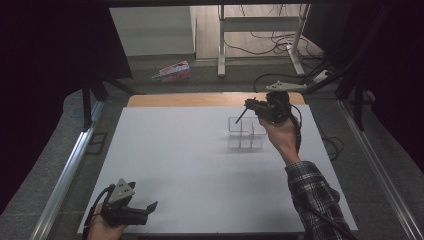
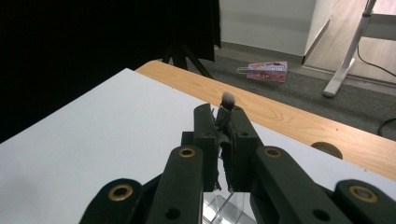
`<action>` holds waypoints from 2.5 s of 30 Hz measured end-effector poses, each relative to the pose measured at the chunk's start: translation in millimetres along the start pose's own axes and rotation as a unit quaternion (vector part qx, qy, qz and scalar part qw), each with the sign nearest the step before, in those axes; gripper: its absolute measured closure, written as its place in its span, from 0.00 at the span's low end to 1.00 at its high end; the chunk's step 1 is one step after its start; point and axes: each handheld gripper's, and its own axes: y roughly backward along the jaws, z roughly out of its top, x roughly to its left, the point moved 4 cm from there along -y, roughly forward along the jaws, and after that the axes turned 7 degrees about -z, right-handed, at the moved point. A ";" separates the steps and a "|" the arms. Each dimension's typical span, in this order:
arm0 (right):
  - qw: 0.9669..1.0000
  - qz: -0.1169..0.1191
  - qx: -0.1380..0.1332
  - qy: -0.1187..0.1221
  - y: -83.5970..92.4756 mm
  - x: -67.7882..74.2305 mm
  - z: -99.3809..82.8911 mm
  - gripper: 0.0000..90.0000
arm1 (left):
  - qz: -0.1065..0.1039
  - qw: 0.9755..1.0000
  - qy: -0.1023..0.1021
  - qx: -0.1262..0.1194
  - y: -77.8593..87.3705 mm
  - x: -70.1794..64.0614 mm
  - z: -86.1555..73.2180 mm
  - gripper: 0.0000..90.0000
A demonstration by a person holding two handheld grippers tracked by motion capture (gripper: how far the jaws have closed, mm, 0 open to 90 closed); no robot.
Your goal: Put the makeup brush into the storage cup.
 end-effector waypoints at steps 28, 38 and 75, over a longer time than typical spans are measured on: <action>0.999 -0.011 0.032 0.028 -32.4 7.8 -23.2 0.94 | -0.003 1.000 -0.003 0.007 -1.4 -0.8 -0.5 0.03; 0.999 -0.012 0.041 0.029 -41.8 9.7 -33.4 0.94 | -0.004 1.000 -0.004 0.009 -1.6 -1.4 -0.9 0.02; 0.995 -0.041 0.075 0.048 -63.2 12.8 -56.1 0.00 | -0.003 1.000 -0.002 0.014 -2.3 -1.9 -2.1 0.02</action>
